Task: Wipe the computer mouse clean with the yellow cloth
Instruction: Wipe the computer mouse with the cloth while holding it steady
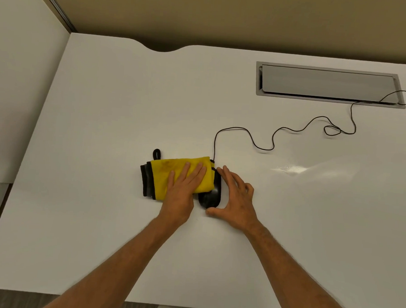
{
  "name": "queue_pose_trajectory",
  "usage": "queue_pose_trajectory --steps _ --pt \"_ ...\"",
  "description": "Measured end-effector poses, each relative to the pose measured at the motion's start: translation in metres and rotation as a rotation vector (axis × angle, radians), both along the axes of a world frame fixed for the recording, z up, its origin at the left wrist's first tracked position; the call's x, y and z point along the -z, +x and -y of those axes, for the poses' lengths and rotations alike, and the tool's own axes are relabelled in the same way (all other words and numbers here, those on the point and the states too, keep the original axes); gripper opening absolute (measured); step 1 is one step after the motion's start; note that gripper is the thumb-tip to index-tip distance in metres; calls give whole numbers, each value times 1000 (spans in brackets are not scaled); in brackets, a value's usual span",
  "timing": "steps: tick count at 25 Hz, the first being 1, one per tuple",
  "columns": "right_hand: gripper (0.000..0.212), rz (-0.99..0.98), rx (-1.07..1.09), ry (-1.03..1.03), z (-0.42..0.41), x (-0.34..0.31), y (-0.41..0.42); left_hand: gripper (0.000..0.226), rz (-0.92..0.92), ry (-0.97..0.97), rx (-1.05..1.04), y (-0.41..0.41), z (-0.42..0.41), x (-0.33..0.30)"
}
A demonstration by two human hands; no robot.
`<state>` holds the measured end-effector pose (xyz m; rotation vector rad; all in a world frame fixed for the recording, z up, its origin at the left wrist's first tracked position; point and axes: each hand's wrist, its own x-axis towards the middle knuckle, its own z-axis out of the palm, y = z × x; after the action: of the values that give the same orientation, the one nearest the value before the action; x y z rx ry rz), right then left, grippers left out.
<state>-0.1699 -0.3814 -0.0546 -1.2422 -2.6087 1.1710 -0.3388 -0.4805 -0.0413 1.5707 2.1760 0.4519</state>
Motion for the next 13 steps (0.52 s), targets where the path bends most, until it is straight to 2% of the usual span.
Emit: queue_pose_trajectory --steps 4,8,13 --pt "119 -10 17 22 1 0 -4 105 -169 113 131 9 27 7" --pt "114 -33 46 23 2 4 -4 107 -179 123 254 22 56 3" --pt "117 -25 44 2 1 7 -2 64 -2 160 382 2 86 -7"
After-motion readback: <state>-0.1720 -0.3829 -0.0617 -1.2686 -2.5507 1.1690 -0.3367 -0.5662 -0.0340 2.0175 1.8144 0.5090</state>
